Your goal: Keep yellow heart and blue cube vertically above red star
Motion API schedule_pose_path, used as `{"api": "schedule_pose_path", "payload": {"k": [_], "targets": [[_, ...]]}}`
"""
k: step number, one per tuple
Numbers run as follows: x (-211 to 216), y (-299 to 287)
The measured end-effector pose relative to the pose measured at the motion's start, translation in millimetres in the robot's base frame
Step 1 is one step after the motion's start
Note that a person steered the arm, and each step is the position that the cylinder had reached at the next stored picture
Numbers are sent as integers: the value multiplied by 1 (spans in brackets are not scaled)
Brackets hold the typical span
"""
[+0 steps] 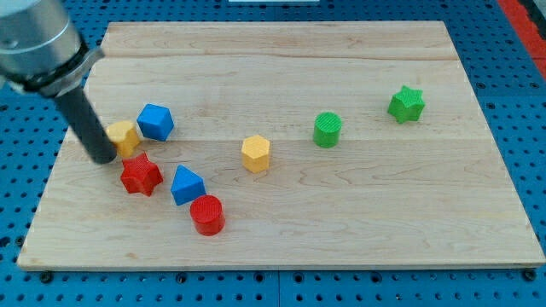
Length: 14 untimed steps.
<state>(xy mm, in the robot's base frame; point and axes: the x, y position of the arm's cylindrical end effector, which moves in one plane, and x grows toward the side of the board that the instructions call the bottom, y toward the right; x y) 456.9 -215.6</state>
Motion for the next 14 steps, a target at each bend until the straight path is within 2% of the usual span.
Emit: {"api": "schedule_pose_path", "payload": {"k": [1,2,3,6,7,8,9,10,12,13,14], "targets": [[-33,28],[-44,51],[-16,40],[-20,117],[-56,139],[-72,115],[-111,54],[-163,53],[-145,69],[-160,56],[-153,57]]}}
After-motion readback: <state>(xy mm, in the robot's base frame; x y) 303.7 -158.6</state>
